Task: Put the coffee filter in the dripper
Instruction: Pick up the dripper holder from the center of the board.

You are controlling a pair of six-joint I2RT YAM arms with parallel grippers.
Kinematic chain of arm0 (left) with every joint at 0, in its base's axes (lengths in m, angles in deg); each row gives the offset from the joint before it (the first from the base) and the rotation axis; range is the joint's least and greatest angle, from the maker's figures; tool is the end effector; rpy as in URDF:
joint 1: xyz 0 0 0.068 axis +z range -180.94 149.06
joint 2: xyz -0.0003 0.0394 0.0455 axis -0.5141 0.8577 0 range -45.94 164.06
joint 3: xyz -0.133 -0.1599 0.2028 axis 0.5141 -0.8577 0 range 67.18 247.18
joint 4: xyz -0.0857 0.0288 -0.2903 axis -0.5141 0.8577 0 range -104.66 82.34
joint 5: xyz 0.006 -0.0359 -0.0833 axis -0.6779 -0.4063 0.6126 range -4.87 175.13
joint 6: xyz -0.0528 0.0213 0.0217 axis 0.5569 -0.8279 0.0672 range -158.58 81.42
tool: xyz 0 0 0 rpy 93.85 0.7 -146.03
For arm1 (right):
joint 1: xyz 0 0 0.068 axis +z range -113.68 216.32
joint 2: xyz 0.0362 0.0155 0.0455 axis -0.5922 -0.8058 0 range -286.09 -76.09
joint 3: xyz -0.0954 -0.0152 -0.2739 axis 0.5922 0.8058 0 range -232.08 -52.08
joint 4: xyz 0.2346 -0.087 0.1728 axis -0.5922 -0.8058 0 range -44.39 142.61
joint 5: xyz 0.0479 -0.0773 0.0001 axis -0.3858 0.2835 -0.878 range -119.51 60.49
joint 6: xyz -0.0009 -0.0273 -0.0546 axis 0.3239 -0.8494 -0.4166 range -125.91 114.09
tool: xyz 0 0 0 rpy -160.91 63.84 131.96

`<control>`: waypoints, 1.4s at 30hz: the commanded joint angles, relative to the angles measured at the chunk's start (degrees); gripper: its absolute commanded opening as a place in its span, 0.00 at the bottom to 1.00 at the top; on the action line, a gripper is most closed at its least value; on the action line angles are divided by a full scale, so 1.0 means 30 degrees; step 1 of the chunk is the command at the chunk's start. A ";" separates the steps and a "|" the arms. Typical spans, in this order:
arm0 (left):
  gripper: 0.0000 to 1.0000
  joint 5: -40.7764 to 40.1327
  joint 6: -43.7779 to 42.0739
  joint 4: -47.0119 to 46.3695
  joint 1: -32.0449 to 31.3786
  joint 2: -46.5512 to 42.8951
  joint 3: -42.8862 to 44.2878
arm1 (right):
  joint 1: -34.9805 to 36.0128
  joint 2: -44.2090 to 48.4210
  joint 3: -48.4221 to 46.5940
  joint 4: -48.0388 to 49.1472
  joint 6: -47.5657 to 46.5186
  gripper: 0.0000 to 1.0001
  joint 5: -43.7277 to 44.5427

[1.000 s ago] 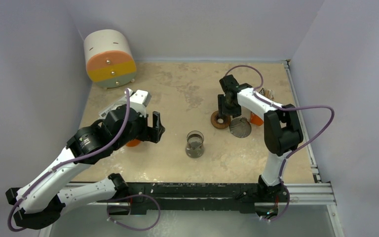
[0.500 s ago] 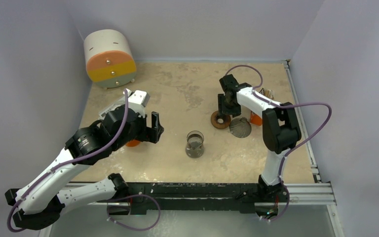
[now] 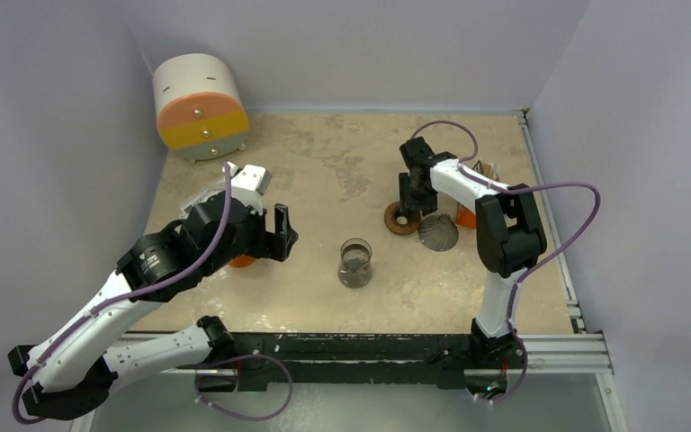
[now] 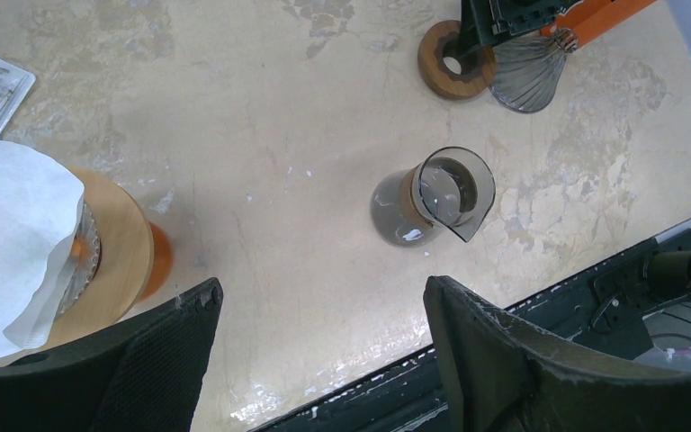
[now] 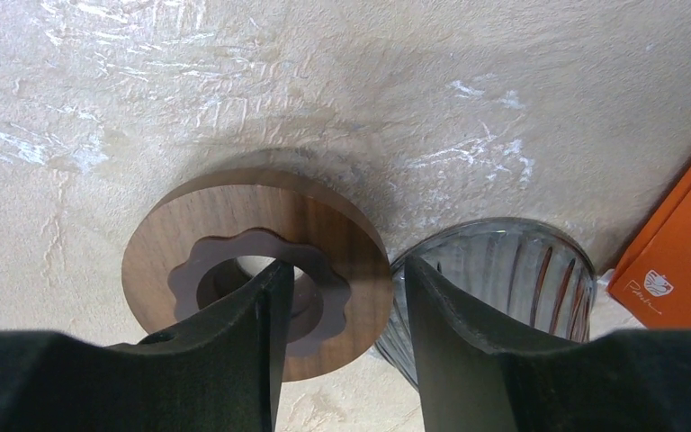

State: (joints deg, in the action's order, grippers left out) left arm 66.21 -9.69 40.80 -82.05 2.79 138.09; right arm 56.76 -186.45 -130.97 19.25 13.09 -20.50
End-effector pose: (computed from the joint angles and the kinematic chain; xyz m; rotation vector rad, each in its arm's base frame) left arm 0.1231 -0.1290 0.4265 0.2240 2.1413 -0.4704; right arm 0.4218 0.1497 0.1699 0.0133 2.6768 0.0030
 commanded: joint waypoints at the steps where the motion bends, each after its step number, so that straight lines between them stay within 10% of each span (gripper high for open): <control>1: 0.81 -0.0345 -0.0136 -0.0030 0.0060 -0.0190 0.0561 | -0.0165 0.0264 -0.0158 0.0010 -0.0042 0.50 -0.0053; 12: 0.81 -0.0401 -0.0136 0.0057 0.0055 -0.0302 0.0561 | -0.0222 0.0223 -0.0090 0.0029 -0.0007 0.38 -0.0199; 22: 0.81 -0.0433 -0.0107 0.0116 0.0075 -0.0447 0.0475 | -0.0210 0.0914 -0.0154 -0.0207 -0.0021 0.00 -0.0642; 42: 0.81 -0.0112 0.0184 0.0179 0.0074 -0.0720 0.0473 | 0.0244 0.5716 -0.2194 -0.2390 -0.0124 0.00 -0.0765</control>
State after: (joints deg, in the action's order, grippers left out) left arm 65.66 -9.65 41.68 -82.05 0.80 138.09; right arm 56.59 -174.26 -133.79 15.44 13.09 -21.68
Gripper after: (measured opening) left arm 0.814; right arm 0.357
